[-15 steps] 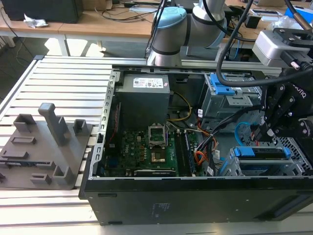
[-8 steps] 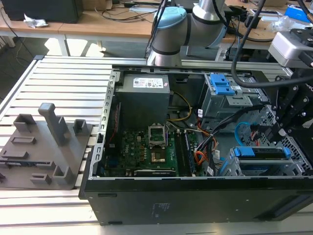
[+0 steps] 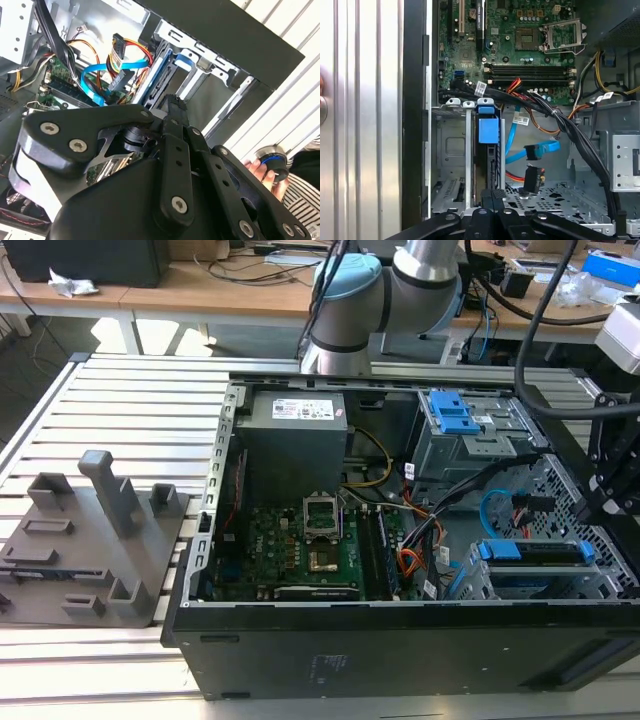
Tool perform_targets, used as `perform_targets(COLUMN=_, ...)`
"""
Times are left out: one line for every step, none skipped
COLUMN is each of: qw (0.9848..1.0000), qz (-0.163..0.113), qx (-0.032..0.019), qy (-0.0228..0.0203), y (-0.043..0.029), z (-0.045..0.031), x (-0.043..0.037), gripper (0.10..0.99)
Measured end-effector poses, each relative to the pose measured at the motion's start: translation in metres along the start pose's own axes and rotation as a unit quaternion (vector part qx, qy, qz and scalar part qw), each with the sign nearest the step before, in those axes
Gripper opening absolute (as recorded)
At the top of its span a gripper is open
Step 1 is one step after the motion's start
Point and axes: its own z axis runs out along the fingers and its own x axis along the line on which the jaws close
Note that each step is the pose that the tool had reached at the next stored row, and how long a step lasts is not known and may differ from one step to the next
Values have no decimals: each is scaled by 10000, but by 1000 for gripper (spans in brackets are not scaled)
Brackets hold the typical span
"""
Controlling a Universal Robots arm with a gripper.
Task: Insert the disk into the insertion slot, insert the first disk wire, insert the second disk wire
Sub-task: 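Insert the first disk wire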
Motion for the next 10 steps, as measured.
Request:
perform_targets(qw=10000, qz=0, qx=0, qy=0, y=-8, z=0, x=-21, gripper=106)
perform_targets(qw=10000, qz=0, qx=0, qy=0, y=-12, z=0, x=-41, gripper=106)
perform_targets(qw=10000, qz=0, qx=0, qy=0, y=-16, z=0, x=-70, gripper=106)
perform_targets(qw=10000, qz=0, qx=0, qy=-1, y=-21, z=0, x=-119, gripper=106)
perform_targets(qw=10000, qz=0, qx=0, qy=0, y=-26, z=-1, x=-157, gripper=106)
perform_targets(qw=10000, qz=0, qx=0, qy=0, y=-37, z=1, x=-192, gripper=106)
perform_targets(qw=10000, qz=0, qx=-1, qy=-1, y=-40, z=4, x=-194, gripper=106)
perform_targets(qw=10000, qz=0, qx=-1, qy=-1, y=-43, z=7, x=-196, gripper=106)
perform_targets(qw=10000, qz=0, qx=-1, qy=1, y=-45, z=7, x=-196, gripper=106)
perform_targets(qw=10000, qz=1, qx=-1, qy=1, y=-45, z=7, x=-197, gripper=106)
